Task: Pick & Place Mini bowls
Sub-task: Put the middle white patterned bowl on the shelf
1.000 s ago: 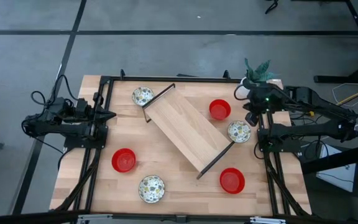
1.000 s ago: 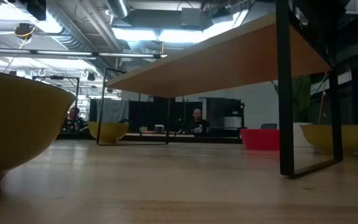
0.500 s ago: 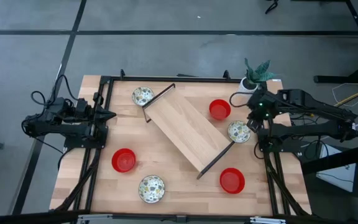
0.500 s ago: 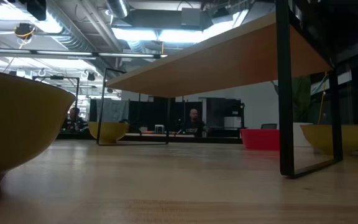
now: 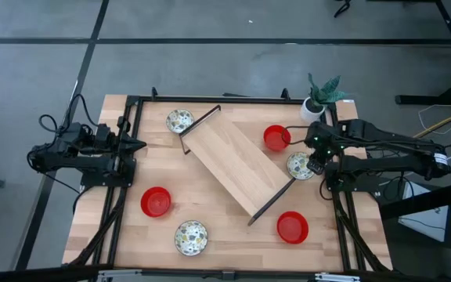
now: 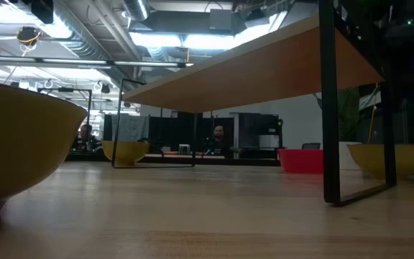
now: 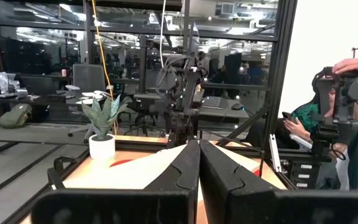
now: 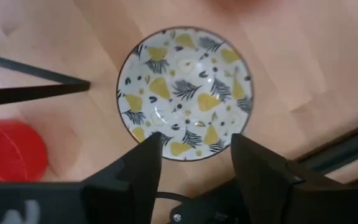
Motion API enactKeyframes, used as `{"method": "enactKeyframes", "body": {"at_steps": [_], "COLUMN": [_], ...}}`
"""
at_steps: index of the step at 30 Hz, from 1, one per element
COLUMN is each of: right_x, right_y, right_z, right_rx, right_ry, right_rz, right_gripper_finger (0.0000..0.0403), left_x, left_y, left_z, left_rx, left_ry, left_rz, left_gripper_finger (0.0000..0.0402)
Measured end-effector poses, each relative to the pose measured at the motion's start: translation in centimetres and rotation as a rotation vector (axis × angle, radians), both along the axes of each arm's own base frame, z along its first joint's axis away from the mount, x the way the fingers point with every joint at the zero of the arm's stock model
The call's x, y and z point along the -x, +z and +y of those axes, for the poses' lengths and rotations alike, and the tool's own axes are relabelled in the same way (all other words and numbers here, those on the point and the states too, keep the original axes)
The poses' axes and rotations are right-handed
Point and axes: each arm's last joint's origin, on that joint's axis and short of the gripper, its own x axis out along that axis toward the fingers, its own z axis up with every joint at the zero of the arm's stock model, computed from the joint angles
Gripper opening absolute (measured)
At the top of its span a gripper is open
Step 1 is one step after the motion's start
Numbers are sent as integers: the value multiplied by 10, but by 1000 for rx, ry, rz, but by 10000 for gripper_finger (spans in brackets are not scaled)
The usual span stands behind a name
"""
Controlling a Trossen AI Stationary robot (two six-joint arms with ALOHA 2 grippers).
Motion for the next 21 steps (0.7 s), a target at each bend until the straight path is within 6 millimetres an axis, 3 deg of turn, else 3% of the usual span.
{"method": "enactKeyframes", "body": {"at_steps": [11,21], "right_x": [-7,-8], "right_y": [-34,-39], "right_z": [-9,-22], "right_rx": [-33,-36], "right_ry": [-50,-137], "right_rz": [90,94], "right_gripper_finger": [201,200], "left_x": [0,0], "left_y": [0,0], "left_z": [0,0], "left_rx": [0,0], "left_ry": [0,0], "left_rz": [0,0], "left_gripper_finger": [4,4]}}
